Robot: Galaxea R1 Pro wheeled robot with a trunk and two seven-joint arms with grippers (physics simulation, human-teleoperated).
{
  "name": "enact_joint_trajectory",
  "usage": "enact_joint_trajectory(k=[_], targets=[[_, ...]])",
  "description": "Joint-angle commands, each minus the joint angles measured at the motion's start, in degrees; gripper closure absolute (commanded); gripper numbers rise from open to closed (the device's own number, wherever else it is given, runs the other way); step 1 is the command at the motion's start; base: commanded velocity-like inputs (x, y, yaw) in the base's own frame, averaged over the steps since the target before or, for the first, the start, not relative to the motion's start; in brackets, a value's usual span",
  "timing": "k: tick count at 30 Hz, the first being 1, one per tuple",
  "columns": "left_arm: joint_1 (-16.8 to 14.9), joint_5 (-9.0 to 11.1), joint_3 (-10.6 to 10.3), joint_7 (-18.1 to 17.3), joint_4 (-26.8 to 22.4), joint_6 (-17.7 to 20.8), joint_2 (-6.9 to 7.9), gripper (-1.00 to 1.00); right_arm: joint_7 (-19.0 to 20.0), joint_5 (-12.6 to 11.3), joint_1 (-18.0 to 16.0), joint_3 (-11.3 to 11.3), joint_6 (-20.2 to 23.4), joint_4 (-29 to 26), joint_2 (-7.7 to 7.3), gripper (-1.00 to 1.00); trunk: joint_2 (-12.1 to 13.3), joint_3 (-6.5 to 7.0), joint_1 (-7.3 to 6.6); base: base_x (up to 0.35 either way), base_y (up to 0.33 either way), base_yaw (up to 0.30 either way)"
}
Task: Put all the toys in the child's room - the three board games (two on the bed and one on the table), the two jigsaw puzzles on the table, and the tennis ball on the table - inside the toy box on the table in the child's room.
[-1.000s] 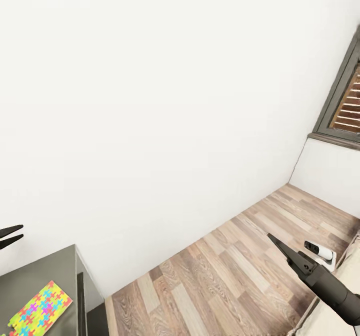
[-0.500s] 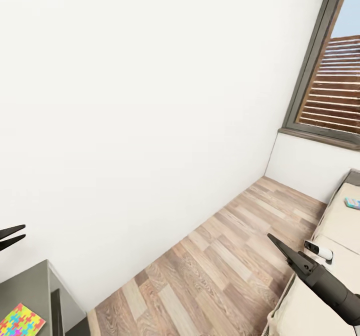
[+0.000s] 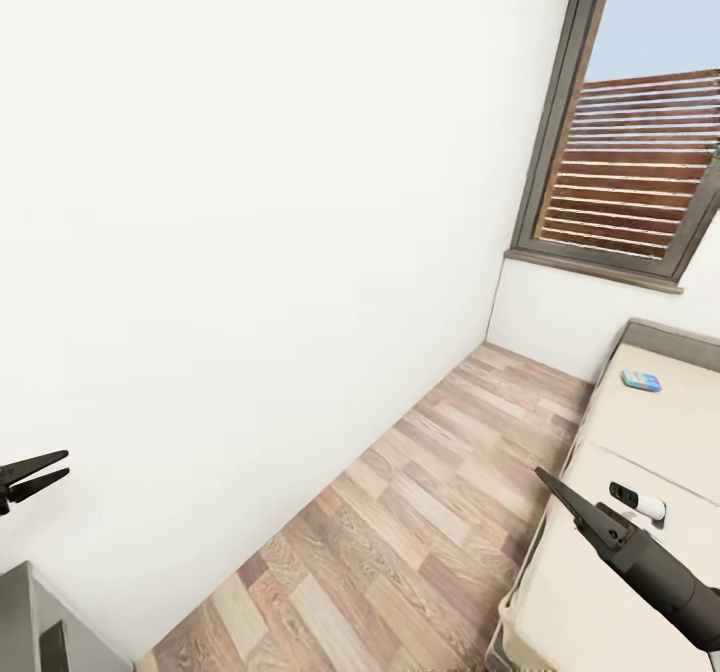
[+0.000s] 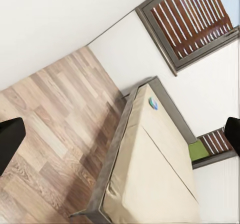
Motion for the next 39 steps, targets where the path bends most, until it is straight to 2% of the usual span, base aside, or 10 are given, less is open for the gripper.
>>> enact_joint_trajectory(k=[1, 8, 16, 39], targets=[[-0.04, -0.13, 0.09, -0.27, -0.01, 0.58, -0.15, -1.00, 0.07, -0.20, -0.07, 0.00, 0.46, 0.01, -0.02, -1.00, -0.13, -0.13, 0.04, 0.000, 0.000, -0.281], [-0.04, -0.16, -1.09, -0.27, -0.11, 0.29, -0.93, -1.00, 0.03, -0.19, -0.07, 0.01, 0.47, 0.02, -0.05, -1.00, -0.13, -0.13, 0.04, 0.000, 0.000, -0.281], [-0.04, -0.03, -4.06, -0.27, -1.80, 0.15, -1.25, -1.00, 0.03, -0.18, -0.07, 0.01, 0.47, 0.02, -0.06, -1.00, -0.13, -0.13, 0.04, 0.000, 0.000, -0.281], [-0.04, 0.05, -4.69, -0.27, -2.52, 0.15, -1.43, -1.00, 0.02, -0.19, -0.07, 0.01, 0.47, 0.02, -0.13, -1.00, -0.13, -0.13, 0.04, 0.000, 0.000, -0.281]])
